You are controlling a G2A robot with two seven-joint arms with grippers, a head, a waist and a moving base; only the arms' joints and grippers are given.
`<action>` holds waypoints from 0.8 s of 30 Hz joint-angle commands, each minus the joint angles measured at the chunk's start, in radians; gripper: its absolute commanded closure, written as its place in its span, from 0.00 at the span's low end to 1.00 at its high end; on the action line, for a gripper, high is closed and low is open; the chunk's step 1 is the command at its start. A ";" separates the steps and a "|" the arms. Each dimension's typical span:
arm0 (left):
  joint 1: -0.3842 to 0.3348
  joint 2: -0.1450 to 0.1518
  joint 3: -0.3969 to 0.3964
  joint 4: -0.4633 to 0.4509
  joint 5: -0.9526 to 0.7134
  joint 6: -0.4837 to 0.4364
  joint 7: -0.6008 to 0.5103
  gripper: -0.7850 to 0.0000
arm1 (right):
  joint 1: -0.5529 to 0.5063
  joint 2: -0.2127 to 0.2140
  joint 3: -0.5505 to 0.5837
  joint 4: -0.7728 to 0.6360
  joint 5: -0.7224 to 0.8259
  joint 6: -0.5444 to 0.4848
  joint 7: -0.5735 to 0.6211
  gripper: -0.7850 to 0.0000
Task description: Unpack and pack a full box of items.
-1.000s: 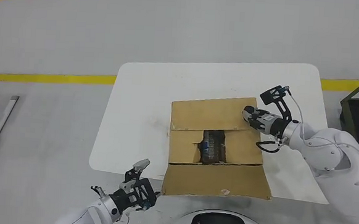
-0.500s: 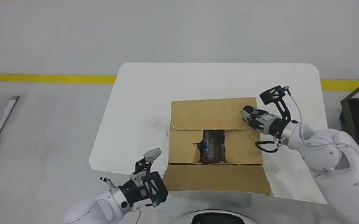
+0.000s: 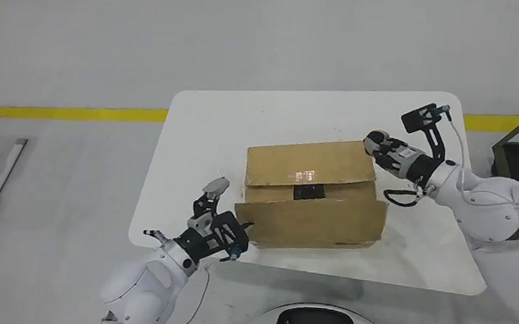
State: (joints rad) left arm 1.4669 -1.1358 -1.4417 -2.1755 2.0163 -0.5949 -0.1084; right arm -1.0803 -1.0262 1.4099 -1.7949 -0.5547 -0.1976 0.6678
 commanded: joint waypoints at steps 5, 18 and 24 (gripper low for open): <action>-0.055 -0.004 0.054 0.059 0.048 0.028 -0.074 0.00 | -0.007 0.003 0.002 -0.042 -0.049 -0.015 -0.004 1.00; -0.085 -0.008 0.119 0.138 0.095 0.056 -0.085 0.00 | 0.004 -0.016 -0.199 -0.018 -0.337 0.002 -0.072 1.00; -0.083 -0.006 0.114 0.136 0.099 0.052 -0.084 0.00 | 0.009 -0.026 -0.244 0.015 -0.365 0.010 -0.084 1.00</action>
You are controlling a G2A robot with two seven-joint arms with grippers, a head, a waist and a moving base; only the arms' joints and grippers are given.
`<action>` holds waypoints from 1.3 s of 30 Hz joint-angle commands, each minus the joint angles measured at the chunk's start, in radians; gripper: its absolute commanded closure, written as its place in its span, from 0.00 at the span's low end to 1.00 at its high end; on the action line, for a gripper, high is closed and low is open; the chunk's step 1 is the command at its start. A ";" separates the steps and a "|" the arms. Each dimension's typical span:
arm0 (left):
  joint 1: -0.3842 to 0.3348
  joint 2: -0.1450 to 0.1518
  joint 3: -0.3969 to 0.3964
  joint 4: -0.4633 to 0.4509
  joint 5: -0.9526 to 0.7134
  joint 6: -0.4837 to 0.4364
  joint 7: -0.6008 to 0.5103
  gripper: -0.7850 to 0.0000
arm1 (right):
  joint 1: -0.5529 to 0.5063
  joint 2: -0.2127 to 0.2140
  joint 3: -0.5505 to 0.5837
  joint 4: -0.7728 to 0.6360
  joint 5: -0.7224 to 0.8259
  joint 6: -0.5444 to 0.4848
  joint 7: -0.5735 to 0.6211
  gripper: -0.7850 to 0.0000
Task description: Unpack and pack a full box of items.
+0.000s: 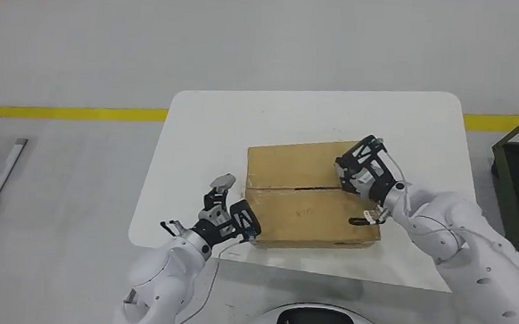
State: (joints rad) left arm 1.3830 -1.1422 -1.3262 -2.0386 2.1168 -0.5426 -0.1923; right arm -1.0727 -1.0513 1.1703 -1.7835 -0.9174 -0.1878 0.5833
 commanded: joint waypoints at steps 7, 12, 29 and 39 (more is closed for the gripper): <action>0.015 0.003 -0.038 -0.046 -0.040 -0.007 -0.006 0.00 | 0.010 -0.010 -0.026 0.016 0.001 0.005 0.001 1.00; 0.055 0.006 -0.106 -0.098 -0.100 0.005 -0.030 0.00 | 0.008 -0.013 -0.026 0.013 0.006 0.002 0.007 1.00; 0.096 0.008 -0.153 -0.125 -0.146 0.010 -0.035 0.00 | -0.002 -0.021 -0.004 -0.004 0.025 0.002 -0.033 1.00; 0.078 -0.004 -0.133 -0.040 -0.254 0.112 -0.057 0.00 | -0.028 -0.018 0.013 -0.009 0.042 -0.071 -0.003 1.00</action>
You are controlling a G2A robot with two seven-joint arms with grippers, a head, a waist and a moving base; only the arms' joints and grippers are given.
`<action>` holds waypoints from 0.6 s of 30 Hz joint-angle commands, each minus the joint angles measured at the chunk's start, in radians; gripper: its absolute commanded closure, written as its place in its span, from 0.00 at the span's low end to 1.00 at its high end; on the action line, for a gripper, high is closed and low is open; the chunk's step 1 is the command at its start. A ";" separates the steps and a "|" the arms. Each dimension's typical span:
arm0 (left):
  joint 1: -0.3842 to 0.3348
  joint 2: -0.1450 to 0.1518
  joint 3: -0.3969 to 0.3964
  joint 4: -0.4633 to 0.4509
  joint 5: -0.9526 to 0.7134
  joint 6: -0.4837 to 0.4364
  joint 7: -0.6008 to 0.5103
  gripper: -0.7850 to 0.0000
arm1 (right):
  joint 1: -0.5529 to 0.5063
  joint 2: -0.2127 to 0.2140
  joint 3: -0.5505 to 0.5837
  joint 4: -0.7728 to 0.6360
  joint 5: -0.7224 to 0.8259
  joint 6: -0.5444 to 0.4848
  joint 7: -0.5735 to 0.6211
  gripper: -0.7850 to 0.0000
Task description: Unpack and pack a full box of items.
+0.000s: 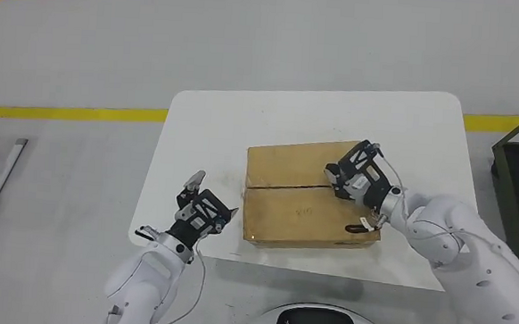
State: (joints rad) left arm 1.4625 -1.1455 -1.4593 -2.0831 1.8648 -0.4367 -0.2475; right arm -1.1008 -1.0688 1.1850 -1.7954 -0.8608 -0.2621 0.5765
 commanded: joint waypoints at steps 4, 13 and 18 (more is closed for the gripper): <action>-0.004 -0.001 -0.002 0.032 0.005 0.023 -0.006 0.00 | -0.001 -0.003 -0.022 0.014 -0.064 0.015 0.005 1.00; -0.012 -0.004 0.004 0.117 0.000 0.074 -0.010 0.00 | -0.005 -0.006 -0.023 0.010 -0.073 0.017 0.005 1.00; -0.032 -0.008 0.033 0.156 -0.002 0.094 -0.005 0.00 | -0.006 -0.008 -0.019 0.005 -0.072 0.014 0.005 1.00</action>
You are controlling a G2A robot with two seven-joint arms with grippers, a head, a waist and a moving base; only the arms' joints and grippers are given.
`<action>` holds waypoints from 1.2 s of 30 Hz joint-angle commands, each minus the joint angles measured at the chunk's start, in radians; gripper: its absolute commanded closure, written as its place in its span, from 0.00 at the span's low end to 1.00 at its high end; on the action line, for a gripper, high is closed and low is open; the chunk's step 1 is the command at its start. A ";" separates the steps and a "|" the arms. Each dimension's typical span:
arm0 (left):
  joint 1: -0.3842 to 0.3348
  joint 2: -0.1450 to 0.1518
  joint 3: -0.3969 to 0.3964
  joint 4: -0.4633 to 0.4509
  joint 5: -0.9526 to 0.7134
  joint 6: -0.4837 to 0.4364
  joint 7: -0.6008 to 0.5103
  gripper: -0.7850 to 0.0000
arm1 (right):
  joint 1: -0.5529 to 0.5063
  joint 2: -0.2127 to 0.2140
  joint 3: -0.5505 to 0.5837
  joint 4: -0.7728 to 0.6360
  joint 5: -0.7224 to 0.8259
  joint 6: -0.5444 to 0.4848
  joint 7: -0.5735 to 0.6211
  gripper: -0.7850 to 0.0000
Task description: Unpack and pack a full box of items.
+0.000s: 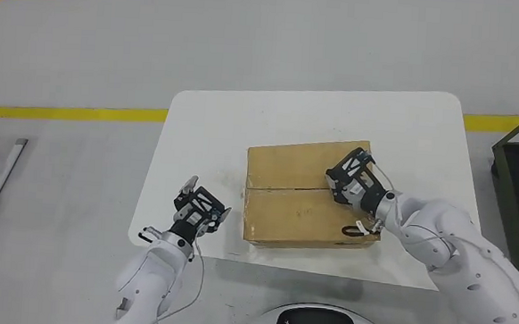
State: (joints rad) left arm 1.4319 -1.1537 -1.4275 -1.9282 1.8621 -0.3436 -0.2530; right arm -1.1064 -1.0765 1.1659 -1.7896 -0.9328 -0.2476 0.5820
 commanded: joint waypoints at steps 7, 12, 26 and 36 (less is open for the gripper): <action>-0.001 0.000 0.001 0.001 0.001 0.001 0.000 0.00 | -0.006 -0.002 0.005 -0.010 0.008 0.001 0.005 1.00; 0.000 -0.001 0.006 0.031 -0.007 0.010 0.000 0.00 | -0.010 -0.004 0.006 -0.010 0.007 0.000 0.008 1.00; -0.099 -0.020 0.086 0.227 -0.103 0.032 0.046 0.00 | -0.019 -0.007 0.016 -0.012 0.006 0.007 0.018 1.00; -0.169 -0.039 0.110 0.342 -0.251 0.090 0.115 0.00 | -0.007 -0.011 0.014 -0.002 0.006 0.011 0.021 1.00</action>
State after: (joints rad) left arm 1.2653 -1.1906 -1.3166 -1.5950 1.6401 -0.2584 -0.1572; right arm -1.1142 -1.0873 1.1809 -1.7931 -0.9272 -0.2375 0.6041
